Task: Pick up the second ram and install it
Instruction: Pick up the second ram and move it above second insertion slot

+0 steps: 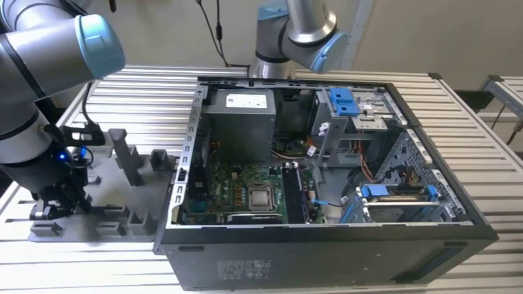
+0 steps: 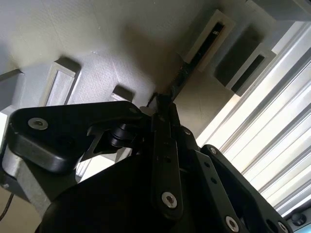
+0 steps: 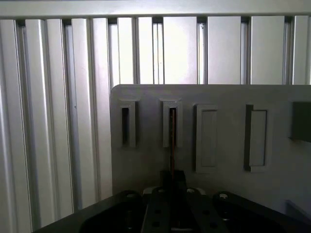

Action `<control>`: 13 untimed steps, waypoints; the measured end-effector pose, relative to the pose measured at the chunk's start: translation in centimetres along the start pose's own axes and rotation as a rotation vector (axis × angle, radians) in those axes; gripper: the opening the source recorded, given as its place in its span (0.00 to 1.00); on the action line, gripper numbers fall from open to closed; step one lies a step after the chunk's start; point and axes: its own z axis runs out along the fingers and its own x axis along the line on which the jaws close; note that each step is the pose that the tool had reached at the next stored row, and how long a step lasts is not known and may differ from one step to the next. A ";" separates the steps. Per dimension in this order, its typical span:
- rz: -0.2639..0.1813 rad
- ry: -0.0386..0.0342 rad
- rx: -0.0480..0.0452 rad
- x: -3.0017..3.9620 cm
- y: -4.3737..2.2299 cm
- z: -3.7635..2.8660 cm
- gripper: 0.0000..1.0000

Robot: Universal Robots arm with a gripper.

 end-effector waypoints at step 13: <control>0.000 0.0007 0.0000 -0.02 -0.01 -0.71 0.14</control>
